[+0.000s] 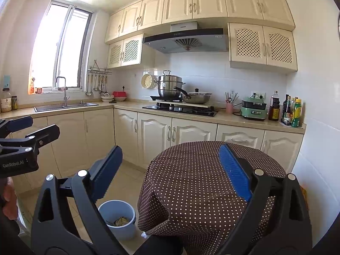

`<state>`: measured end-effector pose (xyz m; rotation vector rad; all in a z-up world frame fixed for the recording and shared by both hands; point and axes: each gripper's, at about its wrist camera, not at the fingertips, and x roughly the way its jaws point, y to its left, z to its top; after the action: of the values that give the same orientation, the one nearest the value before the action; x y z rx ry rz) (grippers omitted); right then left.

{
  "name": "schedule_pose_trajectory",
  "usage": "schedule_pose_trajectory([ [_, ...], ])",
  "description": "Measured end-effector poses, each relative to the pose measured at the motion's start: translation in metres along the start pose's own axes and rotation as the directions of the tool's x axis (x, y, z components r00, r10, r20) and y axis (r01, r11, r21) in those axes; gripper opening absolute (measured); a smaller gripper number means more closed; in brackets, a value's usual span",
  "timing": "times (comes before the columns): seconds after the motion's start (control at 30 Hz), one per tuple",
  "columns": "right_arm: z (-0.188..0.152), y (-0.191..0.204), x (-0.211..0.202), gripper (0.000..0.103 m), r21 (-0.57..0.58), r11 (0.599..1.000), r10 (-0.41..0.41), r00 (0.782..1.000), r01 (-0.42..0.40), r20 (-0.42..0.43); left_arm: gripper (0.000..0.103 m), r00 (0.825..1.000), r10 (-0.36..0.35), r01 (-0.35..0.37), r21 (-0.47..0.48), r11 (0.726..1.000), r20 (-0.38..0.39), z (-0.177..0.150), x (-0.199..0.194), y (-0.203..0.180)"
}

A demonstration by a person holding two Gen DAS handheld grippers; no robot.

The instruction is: Collect trash

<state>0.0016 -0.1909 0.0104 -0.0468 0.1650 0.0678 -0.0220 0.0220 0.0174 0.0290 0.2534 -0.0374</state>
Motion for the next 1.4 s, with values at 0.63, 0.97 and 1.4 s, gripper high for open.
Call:
schedule_pose_trajectory([
  [0.63, 0.0015, -0.0028, 0.0006, 0.091, -0.001, 1.000, 0.001, 1.000, -0.001, -0.003, 0.095, 1.000, -0.004, 0.004, 0.002, 1.000, -0.003, 0.0002, 0.0016, 0.0011],
  [0.97, 0.0011, -0.0081, 0.0015, 0.091, -0.002, 1.000, 0.005, 1.000, -0.005, -0.005, 0.095, 1.000, -0.007, 0.007, 0.002, 1.000, -0.006, 0.0000, 0.0017, 0.0017],
  [1.4, -0.0001, -0.0095, 0.0024, 0.092, -0.003, 1.000, 0.006, 1.000, -0.006, -0.009, 0.095, 1.000, -0.007, 0.007, 0.003, 1.000, -0.009, -0.0014, 0.0015, 0.0019],
])
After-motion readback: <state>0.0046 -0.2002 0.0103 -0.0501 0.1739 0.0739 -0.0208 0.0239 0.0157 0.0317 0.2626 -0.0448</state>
